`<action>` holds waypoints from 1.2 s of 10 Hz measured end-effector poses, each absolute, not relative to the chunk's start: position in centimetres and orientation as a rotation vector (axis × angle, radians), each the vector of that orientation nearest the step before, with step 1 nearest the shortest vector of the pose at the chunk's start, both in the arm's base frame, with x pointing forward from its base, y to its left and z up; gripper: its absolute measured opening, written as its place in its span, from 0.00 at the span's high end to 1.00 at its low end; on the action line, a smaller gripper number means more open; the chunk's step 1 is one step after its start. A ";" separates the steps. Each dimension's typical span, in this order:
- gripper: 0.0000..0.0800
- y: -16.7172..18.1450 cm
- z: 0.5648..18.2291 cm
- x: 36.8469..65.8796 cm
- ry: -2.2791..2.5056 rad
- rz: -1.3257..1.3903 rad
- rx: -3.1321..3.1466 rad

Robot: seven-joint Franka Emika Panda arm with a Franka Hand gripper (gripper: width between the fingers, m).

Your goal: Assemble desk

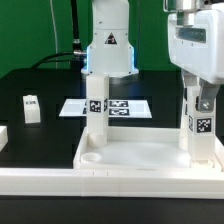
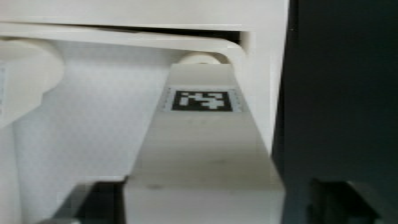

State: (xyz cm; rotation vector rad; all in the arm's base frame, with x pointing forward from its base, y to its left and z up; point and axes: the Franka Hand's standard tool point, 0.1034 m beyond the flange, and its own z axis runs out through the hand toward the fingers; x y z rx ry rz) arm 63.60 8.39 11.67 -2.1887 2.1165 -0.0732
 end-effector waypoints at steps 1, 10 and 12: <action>0.24 8.6 11.8 63.7 2.075 -0.076 -2.227; 0.19 9.7 11.7 63.4 1.114 -0.113 -2.865; 0.19 9.7 11.7 63.4 0.862 -0.125 -2.968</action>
Offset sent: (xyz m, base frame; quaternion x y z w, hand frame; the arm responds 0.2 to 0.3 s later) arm -0.0021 0.0102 0.0019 -0.0116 0.0095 -0.2802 0.9598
